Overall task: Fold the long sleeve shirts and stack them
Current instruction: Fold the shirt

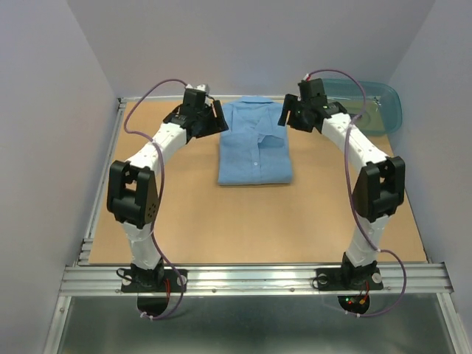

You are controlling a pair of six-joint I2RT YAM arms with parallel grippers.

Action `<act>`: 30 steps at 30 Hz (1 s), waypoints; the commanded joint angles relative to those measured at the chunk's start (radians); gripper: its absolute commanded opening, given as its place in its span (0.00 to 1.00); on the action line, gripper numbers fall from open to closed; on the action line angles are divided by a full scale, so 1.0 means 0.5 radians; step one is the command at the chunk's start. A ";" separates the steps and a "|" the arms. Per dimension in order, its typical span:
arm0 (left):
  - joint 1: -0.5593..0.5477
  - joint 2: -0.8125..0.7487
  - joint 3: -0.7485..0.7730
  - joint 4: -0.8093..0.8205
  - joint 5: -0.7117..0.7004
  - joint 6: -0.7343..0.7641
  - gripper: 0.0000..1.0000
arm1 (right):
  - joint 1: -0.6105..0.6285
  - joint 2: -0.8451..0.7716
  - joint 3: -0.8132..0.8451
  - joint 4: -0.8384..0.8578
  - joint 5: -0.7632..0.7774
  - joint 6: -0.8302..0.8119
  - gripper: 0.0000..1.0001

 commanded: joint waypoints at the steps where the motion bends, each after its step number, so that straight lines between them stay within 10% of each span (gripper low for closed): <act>1: -0.089 -0.417 -0.146 0.063 -0.016 -0.004 0.75 | -0.003 -0.357 -0.250 0.177 -0.339 0.118 0.72; 16: -0.384 -0.436 -0.659 0.317 0.119 -0.063 0.66 | 0.021 -0.716 -1.631 1.814 -1.248 0.913 0.68; 30: -0.381 0.122 -0.723 0.508 0.039 -0.050 0.63 | -0.123 -0.207 -2.249 2.444 -1.141 1.073 0.62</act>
